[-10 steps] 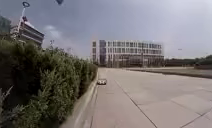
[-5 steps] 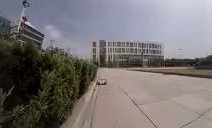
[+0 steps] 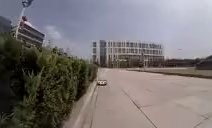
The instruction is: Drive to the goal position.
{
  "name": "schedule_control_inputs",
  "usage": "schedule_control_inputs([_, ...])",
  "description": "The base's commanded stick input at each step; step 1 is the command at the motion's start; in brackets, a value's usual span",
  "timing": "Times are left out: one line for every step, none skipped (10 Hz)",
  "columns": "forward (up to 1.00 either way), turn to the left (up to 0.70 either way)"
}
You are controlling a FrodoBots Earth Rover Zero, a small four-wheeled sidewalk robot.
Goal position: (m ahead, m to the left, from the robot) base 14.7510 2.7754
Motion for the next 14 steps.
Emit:
schedule_control_inputs([0.7,0.0])
schedule_control_inputs([0.7,0.0])
schedule_control_inputs([0.7,0.0])
schedule_control_inputs([0.7,0.0])
schedule_control_inputs([0.7,0.0])
schedule_control_inputs([0.7,0.0])
schedule_control_inputs([0.7,0.0])
schedule_control_inputs([0.7,-0.14])
schedule_control_inputs([0.7,-0.35])
schedule_control_inputs([0.7,-0.35])
schedule_control_inputs([0.7,-0.35])
schedule_control_inputs([0.7,-0.35])
schedule_control_inputs([0.7,-0.35])
schedule_control_inputs([0.7,-0.35])
